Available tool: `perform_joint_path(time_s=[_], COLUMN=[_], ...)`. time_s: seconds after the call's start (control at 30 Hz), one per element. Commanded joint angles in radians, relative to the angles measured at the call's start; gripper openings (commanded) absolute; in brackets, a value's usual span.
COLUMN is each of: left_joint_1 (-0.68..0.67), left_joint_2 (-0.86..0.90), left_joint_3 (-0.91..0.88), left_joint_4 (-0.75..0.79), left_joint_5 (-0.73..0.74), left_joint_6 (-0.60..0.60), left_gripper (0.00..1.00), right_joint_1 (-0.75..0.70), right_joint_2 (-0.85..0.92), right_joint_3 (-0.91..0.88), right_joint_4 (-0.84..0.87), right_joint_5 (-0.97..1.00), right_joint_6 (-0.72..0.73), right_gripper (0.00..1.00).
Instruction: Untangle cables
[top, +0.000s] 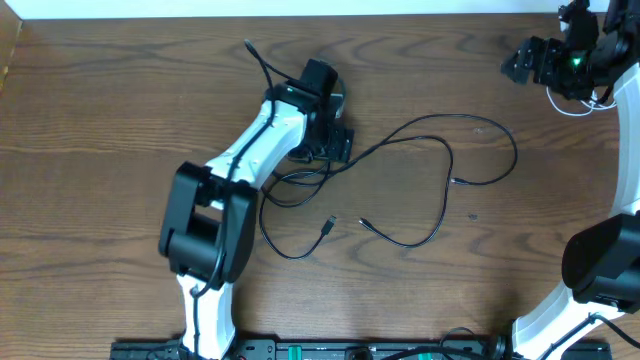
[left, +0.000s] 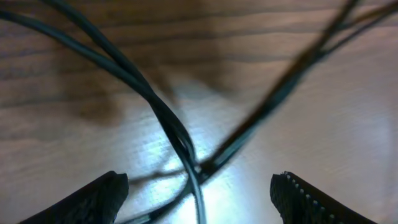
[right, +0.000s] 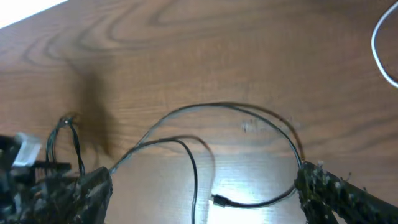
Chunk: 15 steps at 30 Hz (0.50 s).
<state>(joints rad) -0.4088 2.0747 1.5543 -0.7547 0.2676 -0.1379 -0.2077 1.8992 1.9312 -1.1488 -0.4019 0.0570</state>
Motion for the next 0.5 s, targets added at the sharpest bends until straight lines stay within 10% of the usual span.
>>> perform_joint_path(time_s=[0.0,0.27,0.47], left_joint_1=[0.0,-0.001,-0.001], left_joint_2=[0.032,0.033,0.034], left_joint_3=[-0.007,-0.007,-0.008], left_joint_4=[0.003,0.016,0.01], left_joint_5=[-0.052,-0.048,-0.049], left_joint_6=[-0.01,-0.043,-0.043], left_gripper=[0.79,0.48,0.43], right_joint_1=[0.019,0.088,0.131], right_joint_2=[0.002,0.003,0.003], right_joint_3=[-0.005,-0.01,-0.01], right_joint_4=[-0.022,-0.068,-0.071], right_joint_5=[0.008,0.034,0.033], right_joint_6=[-0.013,-0.029,-0.029], right_gripper=[0.96,0.95,0.95])
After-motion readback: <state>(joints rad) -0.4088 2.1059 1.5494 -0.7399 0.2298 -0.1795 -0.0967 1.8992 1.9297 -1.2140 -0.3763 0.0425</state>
